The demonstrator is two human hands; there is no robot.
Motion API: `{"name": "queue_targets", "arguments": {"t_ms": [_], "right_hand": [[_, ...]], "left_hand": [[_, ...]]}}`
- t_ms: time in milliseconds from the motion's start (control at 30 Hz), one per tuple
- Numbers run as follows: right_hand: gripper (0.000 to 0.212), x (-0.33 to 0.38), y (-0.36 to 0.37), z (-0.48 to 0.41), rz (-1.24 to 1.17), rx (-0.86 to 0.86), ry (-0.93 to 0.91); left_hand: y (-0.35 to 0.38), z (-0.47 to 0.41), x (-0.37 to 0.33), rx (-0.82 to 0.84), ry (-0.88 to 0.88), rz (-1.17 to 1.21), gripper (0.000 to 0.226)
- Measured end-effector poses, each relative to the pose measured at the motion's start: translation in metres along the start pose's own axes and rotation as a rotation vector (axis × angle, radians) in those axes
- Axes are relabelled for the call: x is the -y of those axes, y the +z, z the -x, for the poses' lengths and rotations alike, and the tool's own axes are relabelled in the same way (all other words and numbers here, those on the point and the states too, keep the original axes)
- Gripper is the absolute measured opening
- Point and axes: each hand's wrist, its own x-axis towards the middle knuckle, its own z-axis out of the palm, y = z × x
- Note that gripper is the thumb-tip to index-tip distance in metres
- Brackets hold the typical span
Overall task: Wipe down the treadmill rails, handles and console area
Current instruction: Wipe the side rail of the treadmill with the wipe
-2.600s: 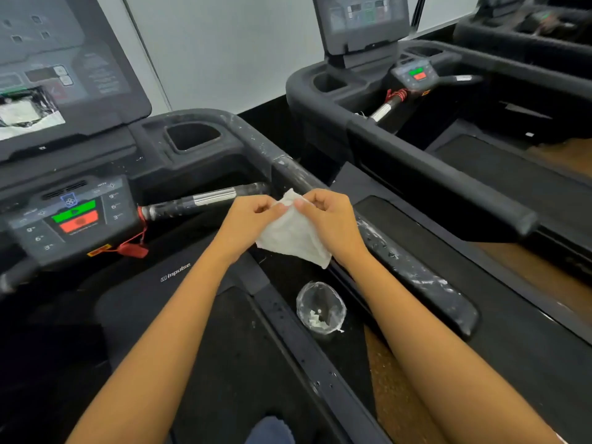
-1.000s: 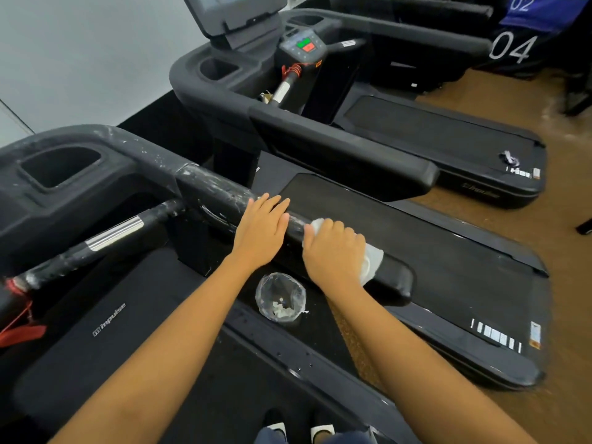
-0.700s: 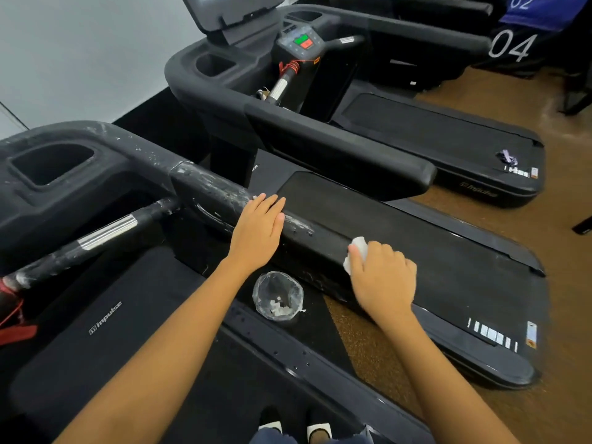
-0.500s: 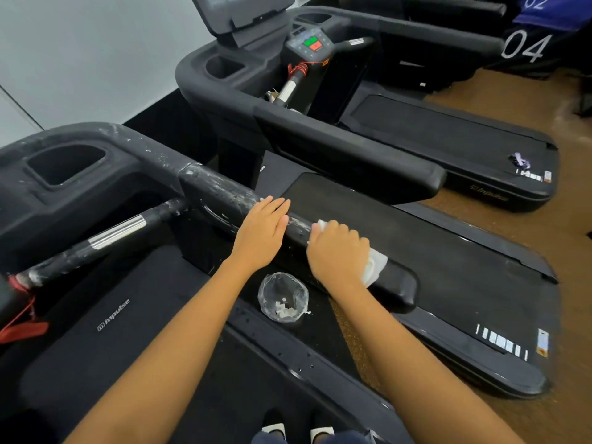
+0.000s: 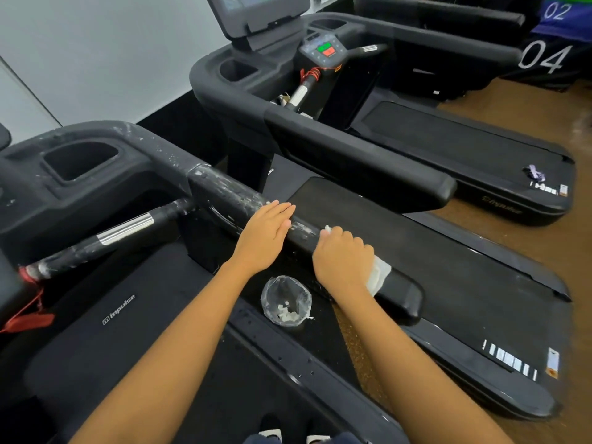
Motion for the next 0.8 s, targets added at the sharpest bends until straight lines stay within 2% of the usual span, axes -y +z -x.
{"name": "queue_targets", "arguments": {"t_ms": [100,233,367,433,567,700,800], "right_hand": [[0.040,0.030,0.003,-0.020,-0.030,0.044,-0.154],[0.040,-0.002,0.001,-0.006,0.012,0.007,-0.271],[0.051,-0.009,0.009,0.015,0.066,-0.051,-0.167],[0.053,0.015,0.014,0.005,0.039,-0.061,-0.161],[0.057,0.055,0.019,-0.022,0.048,0.002,-0.297],[0.057,0.029,0.015,-0.018,0.038,0.033,-0.432],[0.057,0.007,0.015,0.002,0.086,-0.033,-0.413]], "left_hand": [[-0.001,-0.001,0.003,0.012,0.023,-0.035,0.042],[0.000,0.000,0.003,-0.007,0.056,-0.101,0.042],[0.002,-0.001,0.003,-0.041,0.062,-0.179,0.042],[0.002,-0.004,0.005,-0.053,0.022,-0.188,0.042],[-0.009,-0.014,0.021,-0.096,-0.125,-0.174,0.044],[-0.023,-0.021,0.045,-0.090,-0.215,-0.101,0.045],[-0.030,-0.022,0.059,-0.106,-0.197,-0.108,0.046]]}}
